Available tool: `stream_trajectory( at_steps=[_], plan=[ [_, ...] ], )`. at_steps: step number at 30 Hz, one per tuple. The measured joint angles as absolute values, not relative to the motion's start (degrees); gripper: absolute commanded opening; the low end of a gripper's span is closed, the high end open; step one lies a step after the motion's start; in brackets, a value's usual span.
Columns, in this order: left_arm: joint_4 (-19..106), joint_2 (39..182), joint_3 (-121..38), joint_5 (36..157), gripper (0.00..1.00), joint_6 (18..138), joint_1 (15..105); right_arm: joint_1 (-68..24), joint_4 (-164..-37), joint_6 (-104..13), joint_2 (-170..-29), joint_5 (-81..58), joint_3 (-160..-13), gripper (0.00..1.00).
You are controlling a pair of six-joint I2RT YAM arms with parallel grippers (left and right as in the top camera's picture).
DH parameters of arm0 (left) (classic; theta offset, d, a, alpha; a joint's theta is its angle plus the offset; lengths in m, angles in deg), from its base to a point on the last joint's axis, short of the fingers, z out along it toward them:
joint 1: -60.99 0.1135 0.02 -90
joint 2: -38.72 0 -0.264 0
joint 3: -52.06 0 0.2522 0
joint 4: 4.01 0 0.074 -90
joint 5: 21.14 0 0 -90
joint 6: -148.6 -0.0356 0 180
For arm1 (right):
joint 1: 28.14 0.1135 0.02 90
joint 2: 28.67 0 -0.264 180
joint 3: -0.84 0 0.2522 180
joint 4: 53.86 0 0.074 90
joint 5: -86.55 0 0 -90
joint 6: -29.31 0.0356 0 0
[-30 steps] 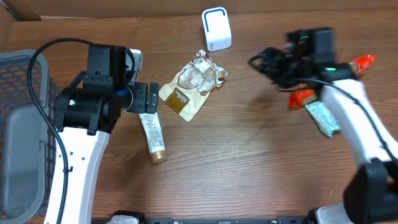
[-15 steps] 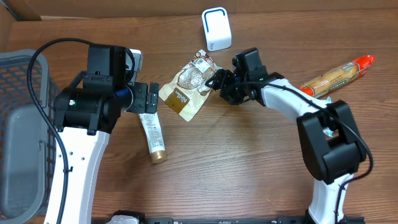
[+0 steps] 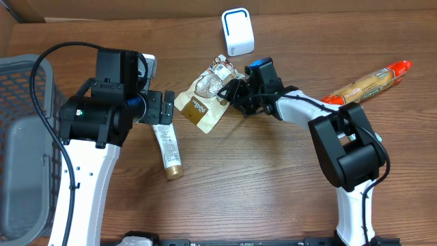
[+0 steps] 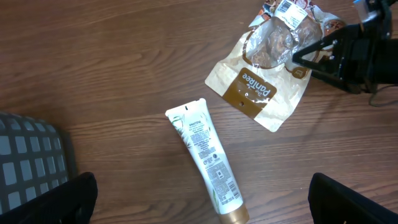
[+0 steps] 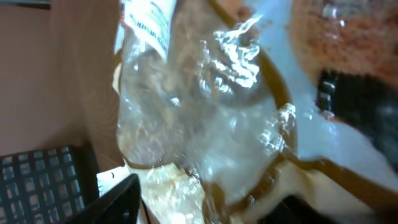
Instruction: Scan the item barcode
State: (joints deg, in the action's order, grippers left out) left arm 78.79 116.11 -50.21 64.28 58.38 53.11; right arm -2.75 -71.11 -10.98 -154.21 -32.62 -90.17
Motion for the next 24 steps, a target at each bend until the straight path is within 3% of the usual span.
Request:
stream_trajectory(
  at_steps=[3, 7, 17, 24],
  plan=[
    [78.8, 116.1, -50.2, 64.3, 1.00, 58.4, 53.1, -2.1, -68.6, -10.5, -155.6, -32.3, -90.6, 0.43],
    [78.8, 116.1, -50.2, 64.3, 1.00, 58.4, 53.1, -1.3, -67.6, -9.7, -157.2, -31.1, -91.2, 0.04],
    [78.8, 116.1, -50.2, 64.3, 1.00, 58.4, 53.1, -2.2, -71.9, -14.0, -157.6, -35.9, -91.4, 0.04],
    [78.8, 116.1, -50.2, 64.3, 1.00, 58.4, 53.1, -4.1, -91.8, -27.0, -152.1, -40.2, -90.4, 0.04]
  ],
)
